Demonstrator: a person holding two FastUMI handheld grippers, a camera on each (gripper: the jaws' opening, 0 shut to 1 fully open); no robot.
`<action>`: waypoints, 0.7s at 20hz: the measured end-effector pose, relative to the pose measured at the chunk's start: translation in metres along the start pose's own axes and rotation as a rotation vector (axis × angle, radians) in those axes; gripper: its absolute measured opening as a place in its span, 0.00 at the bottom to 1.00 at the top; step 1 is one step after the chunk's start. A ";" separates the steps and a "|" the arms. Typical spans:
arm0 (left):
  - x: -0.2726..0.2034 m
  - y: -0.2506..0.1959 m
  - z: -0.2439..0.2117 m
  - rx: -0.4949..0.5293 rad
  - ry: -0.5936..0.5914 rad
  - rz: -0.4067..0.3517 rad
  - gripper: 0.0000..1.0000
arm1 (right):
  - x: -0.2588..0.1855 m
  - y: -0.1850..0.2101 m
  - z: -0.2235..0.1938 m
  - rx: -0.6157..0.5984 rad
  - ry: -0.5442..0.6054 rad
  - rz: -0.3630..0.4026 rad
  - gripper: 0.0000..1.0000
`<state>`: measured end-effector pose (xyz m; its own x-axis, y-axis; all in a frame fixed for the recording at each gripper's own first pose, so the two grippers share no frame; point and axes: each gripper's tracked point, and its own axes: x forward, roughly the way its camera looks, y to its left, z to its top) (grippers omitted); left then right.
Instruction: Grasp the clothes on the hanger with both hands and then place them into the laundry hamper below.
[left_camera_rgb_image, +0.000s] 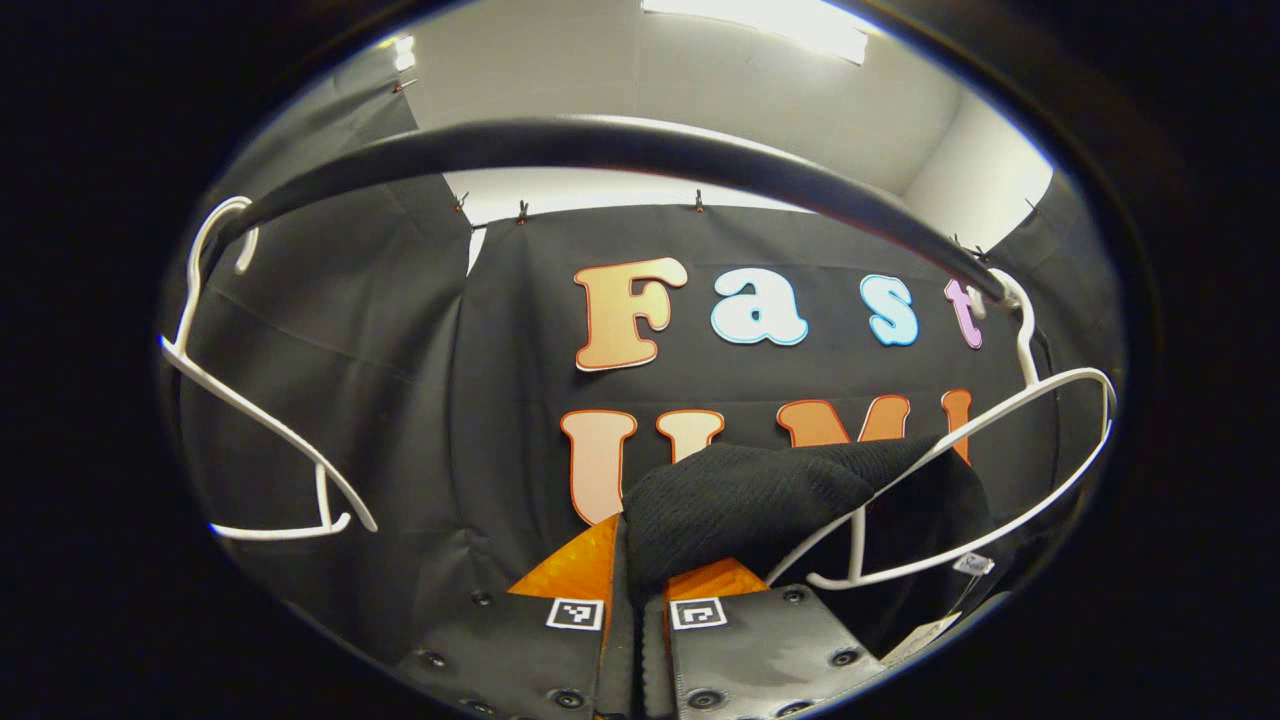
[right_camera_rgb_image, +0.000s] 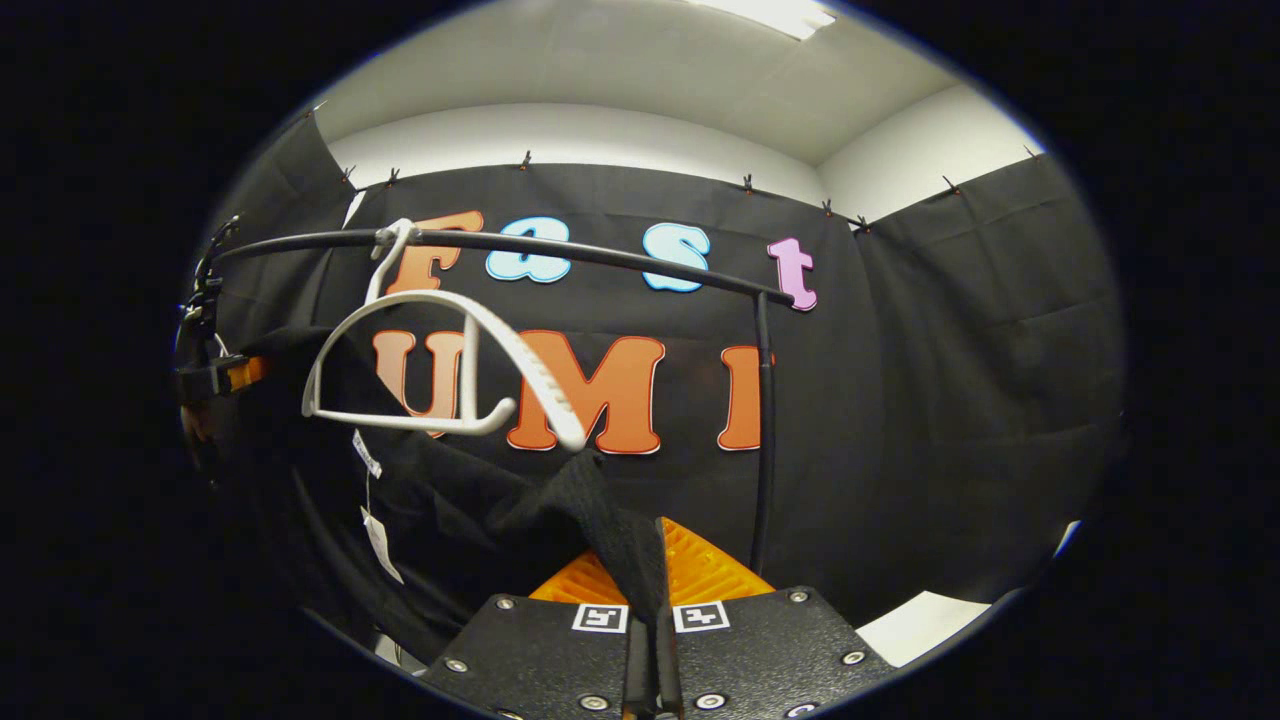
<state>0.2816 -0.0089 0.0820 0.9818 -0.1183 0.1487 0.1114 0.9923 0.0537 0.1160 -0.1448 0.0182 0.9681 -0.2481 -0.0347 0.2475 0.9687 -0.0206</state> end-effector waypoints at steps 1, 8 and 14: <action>0.004 0.001 -0.001 0.015 0.000 0.005 0.11 | -0.005 0.004 -0.002 -0.003 0.003 0.008 0.02; 0.027 0.033 -0.059 0.021 0.113 0.106 0.10 | -0.024 0.055 -0.015 0.013 0.005 0.104 0.03; -0.013 0.076 -0.086 0.009 0.186 0.166 0.11 | -0.045 0.094 -0.020 0.024 0.016 0.199 0.02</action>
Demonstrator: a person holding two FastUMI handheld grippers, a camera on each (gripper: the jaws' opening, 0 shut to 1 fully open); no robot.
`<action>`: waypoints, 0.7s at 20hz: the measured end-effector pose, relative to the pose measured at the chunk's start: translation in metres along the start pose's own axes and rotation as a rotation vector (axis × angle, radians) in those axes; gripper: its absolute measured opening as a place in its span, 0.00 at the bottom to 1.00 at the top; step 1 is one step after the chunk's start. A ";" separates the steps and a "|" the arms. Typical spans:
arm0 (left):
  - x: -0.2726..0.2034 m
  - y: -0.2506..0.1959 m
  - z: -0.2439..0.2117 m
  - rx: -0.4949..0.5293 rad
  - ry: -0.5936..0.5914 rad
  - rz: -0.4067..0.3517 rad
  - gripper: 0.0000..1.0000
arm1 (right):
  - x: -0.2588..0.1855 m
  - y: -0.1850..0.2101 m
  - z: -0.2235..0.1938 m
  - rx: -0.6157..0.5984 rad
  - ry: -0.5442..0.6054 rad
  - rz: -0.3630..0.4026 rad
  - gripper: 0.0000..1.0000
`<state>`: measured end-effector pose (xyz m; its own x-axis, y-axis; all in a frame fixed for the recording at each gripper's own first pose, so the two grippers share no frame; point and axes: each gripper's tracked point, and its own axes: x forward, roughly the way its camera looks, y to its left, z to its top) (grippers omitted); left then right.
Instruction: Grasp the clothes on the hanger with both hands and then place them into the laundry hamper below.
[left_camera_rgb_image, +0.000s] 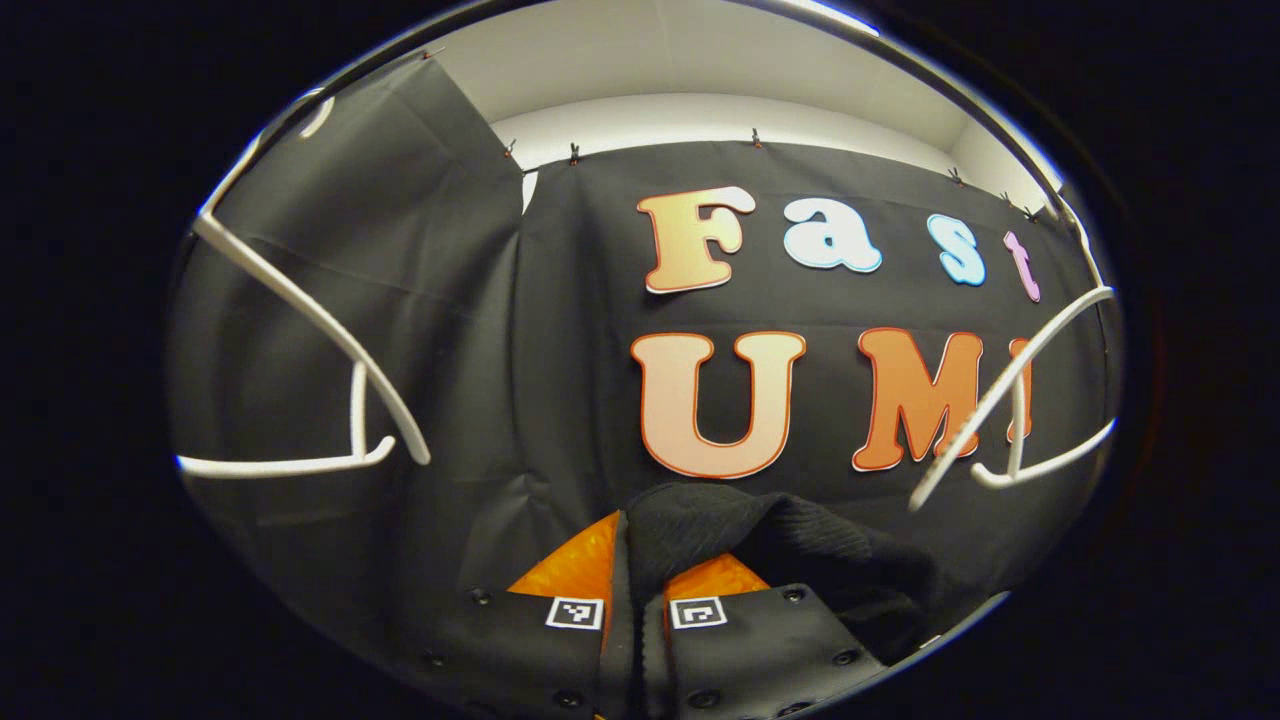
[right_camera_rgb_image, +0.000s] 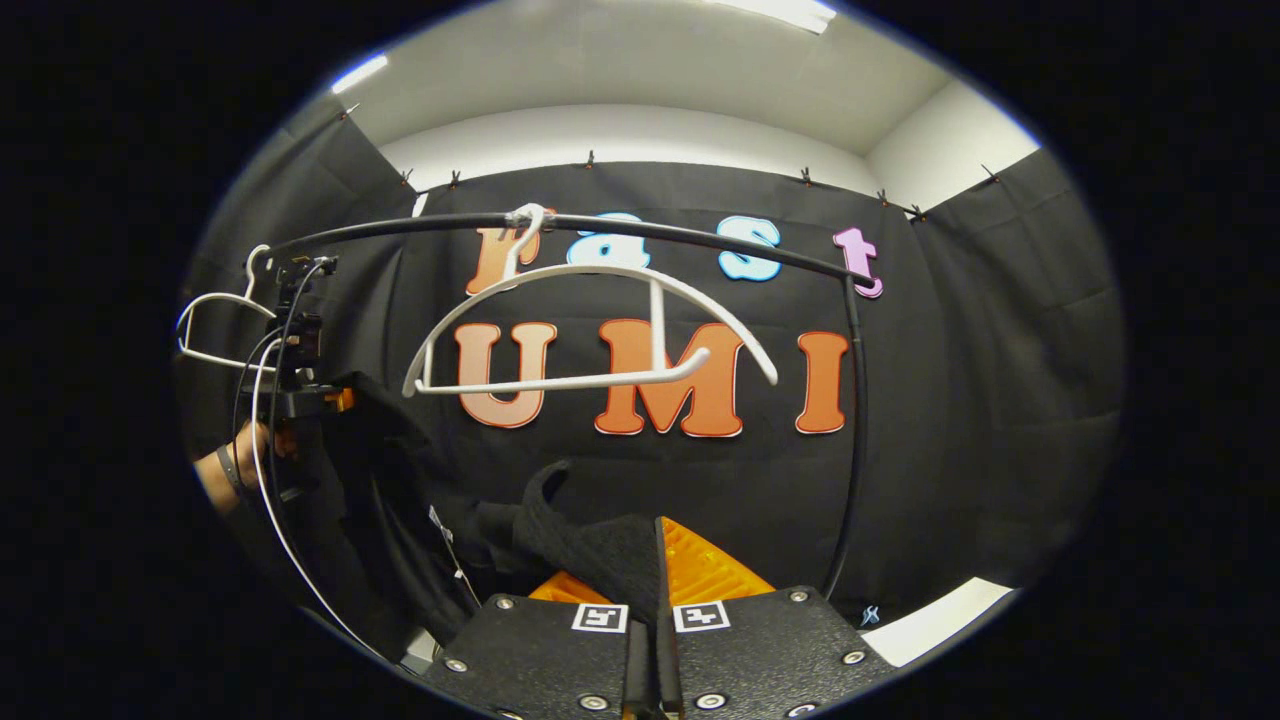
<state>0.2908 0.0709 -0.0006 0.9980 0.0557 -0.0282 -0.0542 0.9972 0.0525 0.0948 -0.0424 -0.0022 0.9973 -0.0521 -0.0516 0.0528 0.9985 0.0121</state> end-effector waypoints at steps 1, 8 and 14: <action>-0.009 0.004 -0.001 0.005 0.003 -0.001 0.11 | 0.000 0.006 0.000 0.005 0.001 0.014 0.02; -0.073 -0.010 -0.030 0.065 0.092 -0.076 0.10 | 0.009 0.054 -0.014 0.025 0.034 0.142 0.02; -0.124 -0.043 -0.097 0.112 0.180 -0.175 0.10 | 0.017 0.107 -0.059 0.008 0.129 0.244 0.03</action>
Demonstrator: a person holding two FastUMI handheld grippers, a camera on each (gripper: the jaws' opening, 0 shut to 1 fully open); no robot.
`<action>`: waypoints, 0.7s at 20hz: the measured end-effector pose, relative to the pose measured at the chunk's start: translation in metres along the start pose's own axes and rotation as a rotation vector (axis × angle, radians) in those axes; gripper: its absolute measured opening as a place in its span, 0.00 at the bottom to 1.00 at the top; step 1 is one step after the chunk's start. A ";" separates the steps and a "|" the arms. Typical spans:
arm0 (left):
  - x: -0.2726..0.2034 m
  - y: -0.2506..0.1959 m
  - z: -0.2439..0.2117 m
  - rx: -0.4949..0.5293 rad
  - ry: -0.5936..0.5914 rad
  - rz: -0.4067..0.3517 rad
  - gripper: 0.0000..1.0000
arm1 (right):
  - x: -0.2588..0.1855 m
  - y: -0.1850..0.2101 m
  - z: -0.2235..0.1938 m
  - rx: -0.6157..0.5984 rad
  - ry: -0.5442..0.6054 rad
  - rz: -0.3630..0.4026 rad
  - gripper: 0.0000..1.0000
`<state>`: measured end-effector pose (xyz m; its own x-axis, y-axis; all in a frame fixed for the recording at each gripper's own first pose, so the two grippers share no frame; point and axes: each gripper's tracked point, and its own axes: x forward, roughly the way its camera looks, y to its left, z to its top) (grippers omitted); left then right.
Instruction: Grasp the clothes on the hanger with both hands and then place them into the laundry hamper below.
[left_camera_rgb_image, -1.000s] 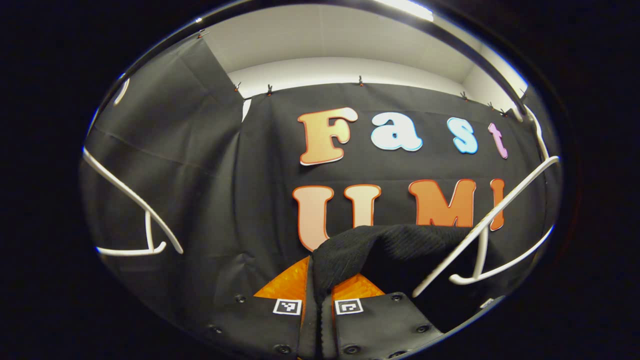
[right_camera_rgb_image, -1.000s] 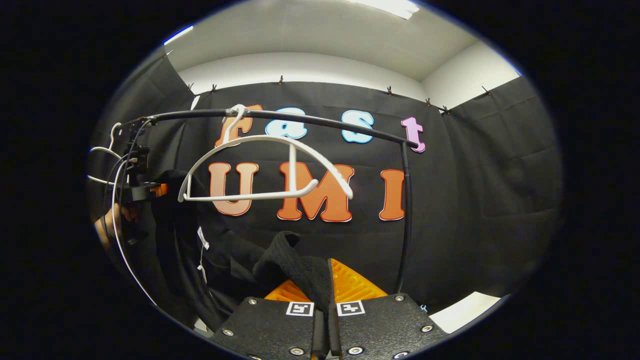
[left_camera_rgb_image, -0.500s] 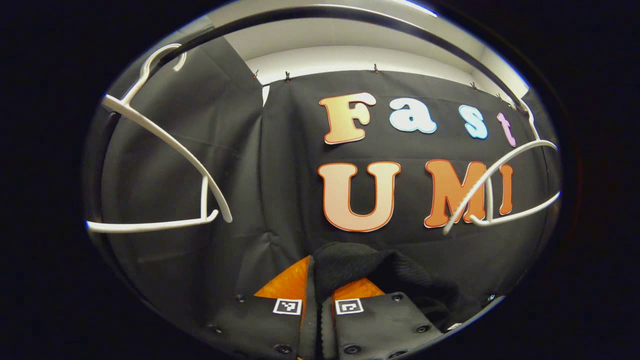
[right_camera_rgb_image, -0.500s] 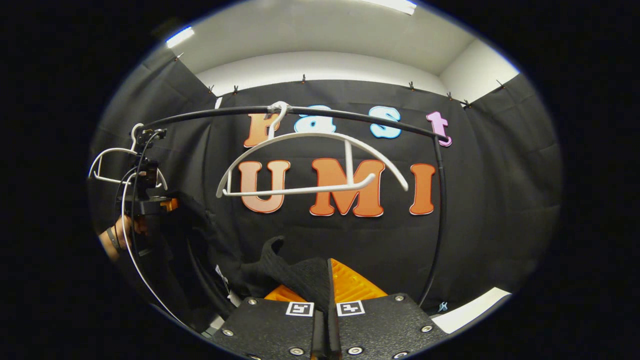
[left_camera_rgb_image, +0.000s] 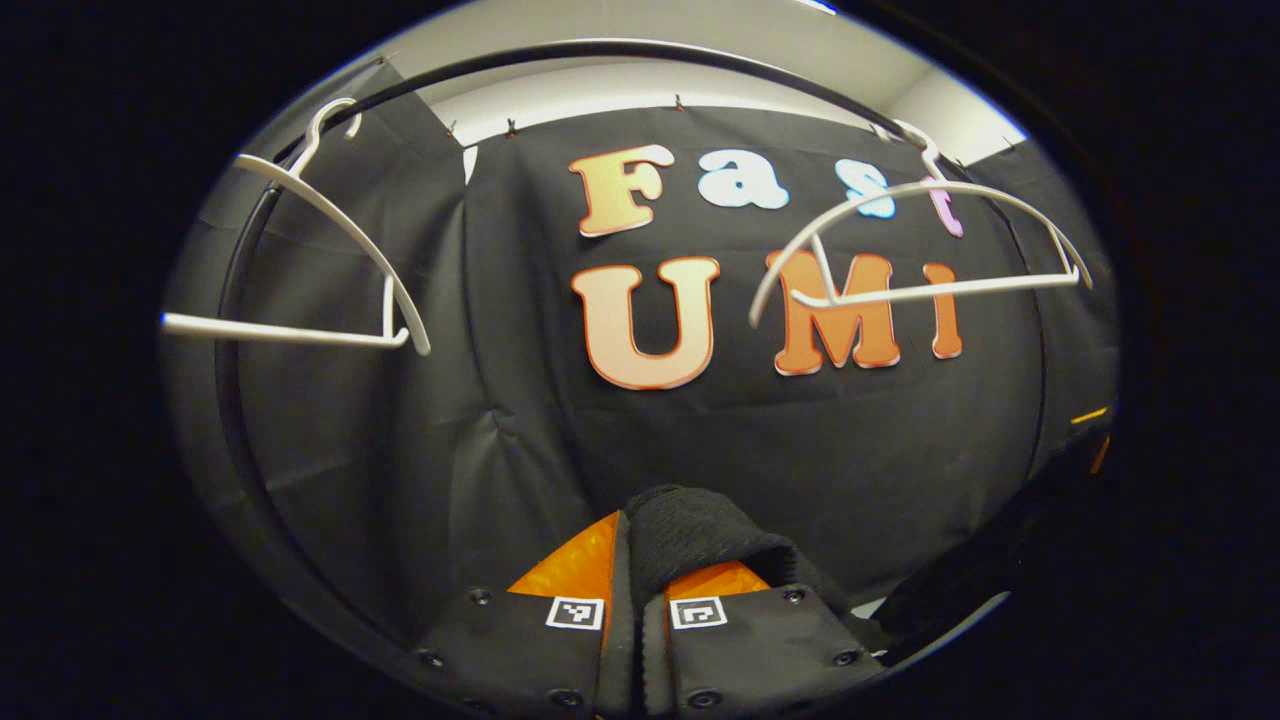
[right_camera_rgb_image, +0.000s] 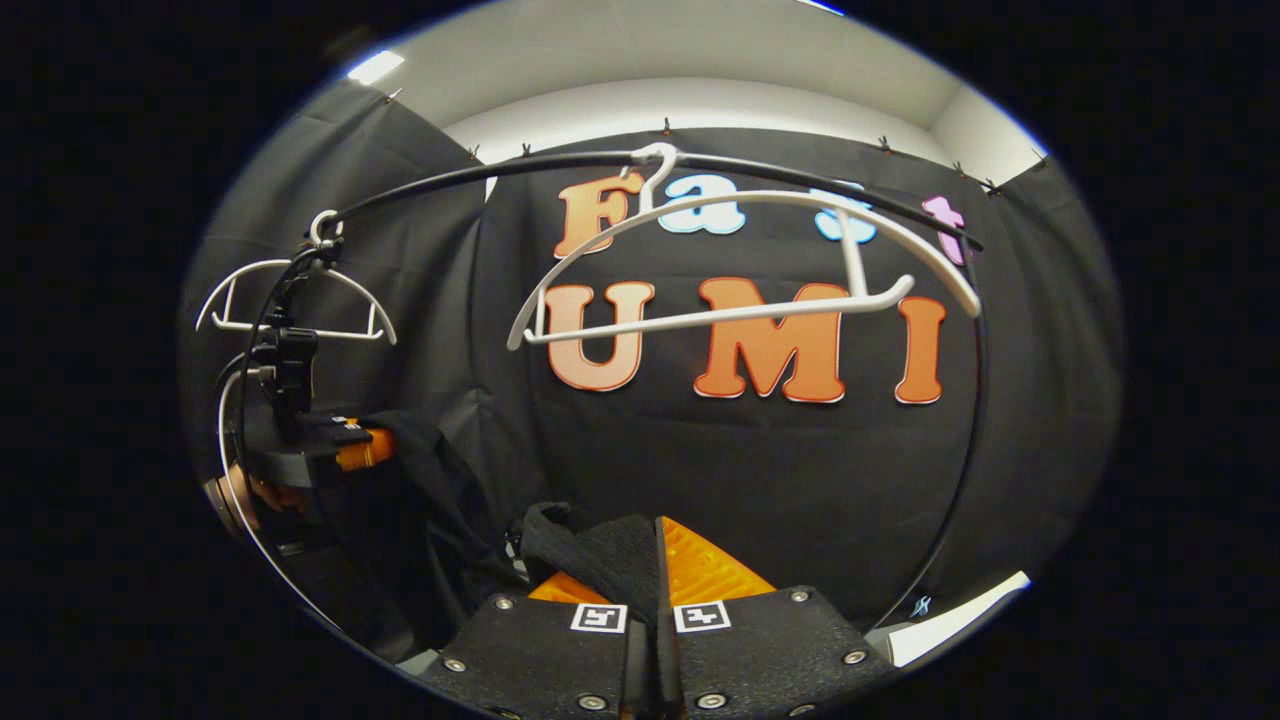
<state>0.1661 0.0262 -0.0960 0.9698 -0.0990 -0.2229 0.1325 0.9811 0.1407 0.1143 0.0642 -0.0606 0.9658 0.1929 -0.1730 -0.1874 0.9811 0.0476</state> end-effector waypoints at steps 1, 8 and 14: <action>-0.002 -0.008 -0.017 0.024 0.023 -0.011 0.10 | 0.004 0.007 -0.010 0.001 0.019 0.014 0.04; -0.015 -0.038 -0.148 0.040 0.256 -0.046 0.11 | 0.034 0.052 -0.104 -0.030 0.204 0.075 0.04; -0.043 -0.049 -0.247 0.023 0.491 -0.053 0.11 | 0.041 0.066 -0.226 0.069 0.443 0.072 0.04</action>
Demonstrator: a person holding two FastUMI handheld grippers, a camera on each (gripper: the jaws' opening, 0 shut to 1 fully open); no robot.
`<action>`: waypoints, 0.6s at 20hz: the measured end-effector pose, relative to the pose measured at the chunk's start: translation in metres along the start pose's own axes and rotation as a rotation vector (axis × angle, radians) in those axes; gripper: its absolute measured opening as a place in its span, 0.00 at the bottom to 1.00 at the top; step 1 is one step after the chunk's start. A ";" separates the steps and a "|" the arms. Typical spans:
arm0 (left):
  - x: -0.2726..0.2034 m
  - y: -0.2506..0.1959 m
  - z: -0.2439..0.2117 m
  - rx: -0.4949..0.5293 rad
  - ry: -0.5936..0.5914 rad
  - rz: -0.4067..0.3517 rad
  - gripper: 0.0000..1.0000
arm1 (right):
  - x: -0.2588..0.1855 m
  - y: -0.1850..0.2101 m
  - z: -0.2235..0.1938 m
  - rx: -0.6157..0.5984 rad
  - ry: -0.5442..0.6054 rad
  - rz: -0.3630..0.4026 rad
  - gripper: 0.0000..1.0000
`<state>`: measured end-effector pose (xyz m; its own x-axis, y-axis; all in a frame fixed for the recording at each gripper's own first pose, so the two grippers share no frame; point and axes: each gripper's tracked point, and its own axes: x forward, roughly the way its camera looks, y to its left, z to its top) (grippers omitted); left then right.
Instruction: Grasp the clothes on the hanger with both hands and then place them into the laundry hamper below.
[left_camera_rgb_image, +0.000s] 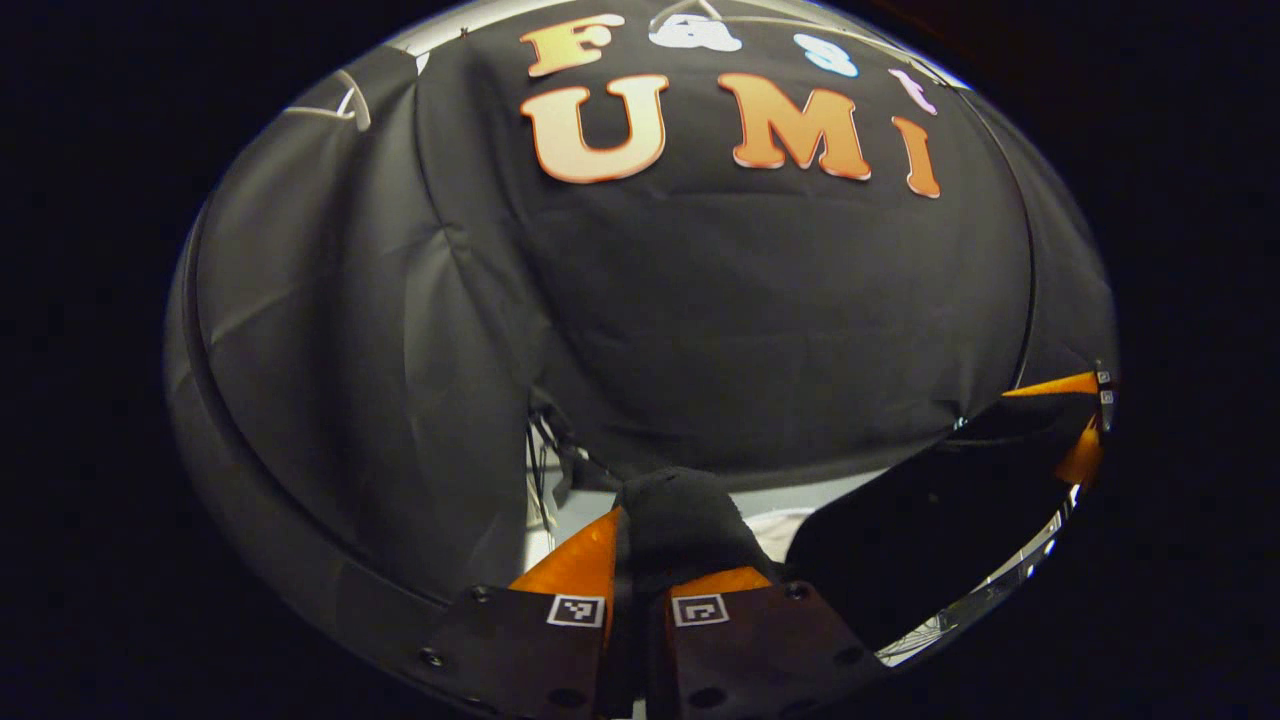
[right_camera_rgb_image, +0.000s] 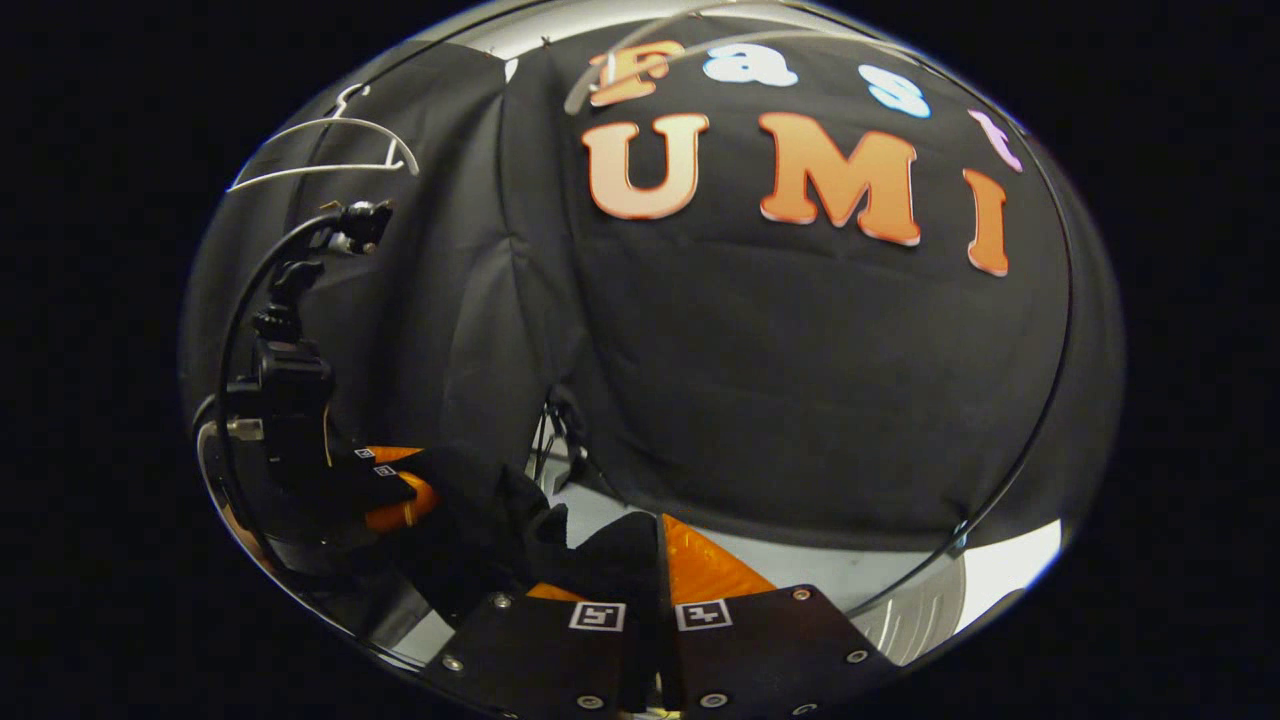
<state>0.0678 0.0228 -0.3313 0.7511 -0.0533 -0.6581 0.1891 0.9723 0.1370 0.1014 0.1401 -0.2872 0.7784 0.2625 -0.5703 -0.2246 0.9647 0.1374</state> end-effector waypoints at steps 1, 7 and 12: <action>0.001 -0.002 -0.016 -0.010 0.048 -0.001 0.11 | 0.007 -0.001 -0.016 0.024 0.034 0.000 0.05; 0.033 0.000 -0.103 -0.071 0.244 0.033 0.11 | 0.038 0.008 -0.104 0.027 0.203 -0.004 0.07; 0.044 0.003 -0.168 -0.059 0.400 0.038 0.15 | 0.047 0.013 -0.157 -0.002 0.340 0.014 0.10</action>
<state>-0.0054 0.0613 -0.4841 0.4491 0.0646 -0.8911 0.1200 0.9840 0.1318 0.0426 0.1618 -0.4394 0.5352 0.2536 -0.8057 -0.2353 0.9609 0.1461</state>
